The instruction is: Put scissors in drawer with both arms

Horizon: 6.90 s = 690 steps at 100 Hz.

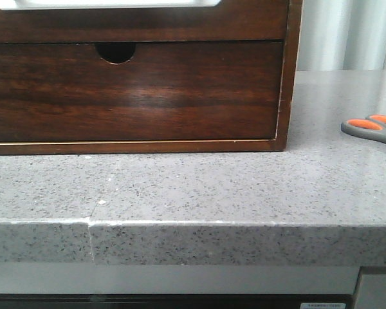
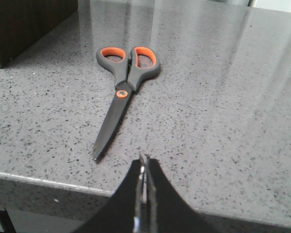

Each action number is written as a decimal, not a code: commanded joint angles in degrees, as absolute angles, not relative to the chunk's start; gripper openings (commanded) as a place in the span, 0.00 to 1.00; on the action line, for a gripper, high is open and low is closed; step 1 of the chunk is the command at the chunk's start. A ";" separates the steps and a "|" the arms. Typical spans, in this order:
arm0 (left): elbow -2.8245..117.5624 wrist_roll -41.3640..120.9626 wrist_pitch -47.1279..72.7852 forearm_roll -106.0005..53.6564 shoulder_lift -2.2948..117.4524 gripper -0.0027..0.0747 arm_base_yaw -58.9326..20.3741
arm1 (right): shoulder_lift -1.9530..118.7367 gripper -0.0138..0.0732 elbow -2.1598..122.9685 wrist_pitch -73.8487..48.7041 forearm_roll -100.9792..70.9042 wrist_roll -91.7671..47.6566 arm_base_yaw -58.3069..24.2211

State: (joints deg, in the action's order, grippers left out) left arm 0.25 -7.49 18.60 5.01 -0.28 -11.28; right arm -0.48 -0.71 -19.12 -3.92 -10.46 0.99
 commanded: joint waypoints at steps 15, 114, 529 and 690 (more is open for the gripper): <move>-0.86 -8.03 15.46 5.14 -2.02 0.01 -11.14 | -2.04 0.11 -2.46 -17.92 -3.27 -10.28 1.45; -0.86 -8.03 -2.11 -44.37 -2.02 0.01 -11.14 | -2.04 0.11 -2.46 3.42 -36.66 -10.28 1.45; 23.24 8.04 28.33 -91.34 30.98 0.01 -17.05 | 18.84 0.56 23.60 -26.03 -39.84 -11.38 -2.97; 30.40 16.65 24.42 -55.53 18.40 0.01 -17.05 | 25.72 0.56 31.82 -23.53 -35.08 -11.38 -3.69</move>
State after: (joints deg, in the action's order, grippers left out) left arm 25.68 13.98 23.94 -61.30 17.95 -16.84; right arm 22.34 27.51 -25.56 -36.47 -10.88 -3.69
